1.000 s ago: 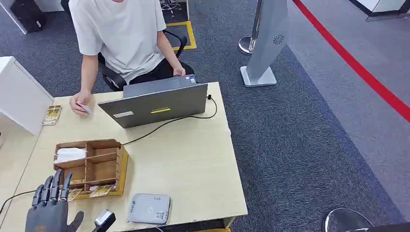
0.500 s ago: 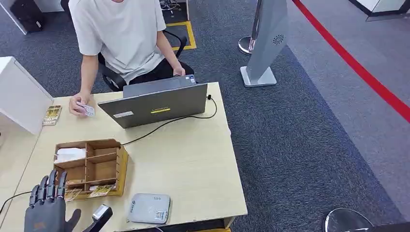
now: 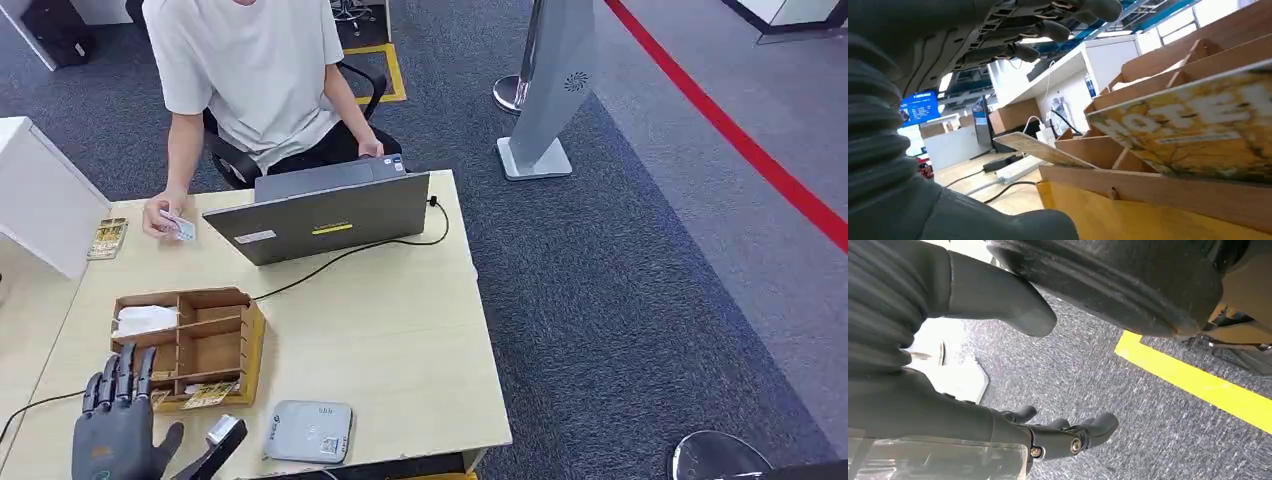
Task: Pass the card to the sensor for recognition and then transmit it.
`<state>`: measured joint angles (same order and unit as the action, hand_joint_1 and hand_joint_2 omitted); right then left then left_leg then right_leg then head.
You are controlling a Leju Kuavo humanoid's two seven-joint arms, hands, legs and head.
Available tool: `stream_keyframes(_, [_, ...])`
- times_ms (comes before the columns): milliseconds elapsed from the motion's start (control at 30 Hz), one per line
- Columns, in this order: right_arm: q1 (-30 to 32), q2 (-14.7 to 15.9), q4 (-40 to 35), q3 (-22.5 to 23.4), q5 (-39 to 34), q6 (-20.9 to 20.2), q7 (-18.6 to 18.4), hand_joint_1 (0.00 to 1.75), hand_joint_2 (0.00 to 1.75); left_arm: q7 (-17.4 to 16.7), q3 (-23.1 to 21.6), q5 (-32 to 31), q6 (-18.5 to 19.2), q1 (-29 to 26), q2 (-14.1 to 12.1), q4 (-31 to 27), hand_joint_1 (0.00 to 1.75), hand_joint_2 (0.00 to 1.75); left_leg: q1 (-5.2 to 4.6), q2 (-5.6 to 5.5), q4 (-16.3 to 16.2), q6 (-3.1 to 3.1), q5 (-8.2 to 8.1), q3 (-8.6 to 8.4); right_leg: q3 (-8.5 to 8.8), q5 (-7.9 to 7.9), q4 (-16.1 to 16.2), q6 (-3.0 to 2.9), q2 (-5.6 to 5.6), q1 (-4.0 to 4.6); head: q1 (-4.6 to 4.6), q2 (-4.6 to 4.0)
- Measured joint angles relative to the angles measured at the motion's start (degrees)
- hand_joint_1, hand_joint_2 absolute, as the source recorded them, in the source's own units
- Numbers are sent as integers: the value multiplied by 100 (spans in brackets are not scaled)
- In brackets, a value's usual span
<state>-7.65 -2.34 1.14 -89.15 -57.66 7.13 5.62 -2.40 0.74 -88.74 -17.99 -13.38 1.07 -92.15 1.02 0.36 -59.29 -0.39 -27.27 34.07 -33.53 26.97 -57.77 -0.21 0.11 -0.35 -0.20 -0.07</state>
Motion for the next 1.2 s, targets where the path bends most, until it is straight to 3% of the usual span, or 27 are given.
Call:
stream_keyframes(533, [-17,0,7,0,33,-9,-4,0,175,-197,-481,0,236,59,-59,-37,0,175,0,0,0,0,0,0,0,0,0,0,0,0,0,0])
stream_keyframes(1200, [-27,0,9,0,59,-52,-13,0,175,-164,-518,0,332,56,-59,-160,0,175,0,0,0,0,0,1,0,0,0,0,0,0,0,0])
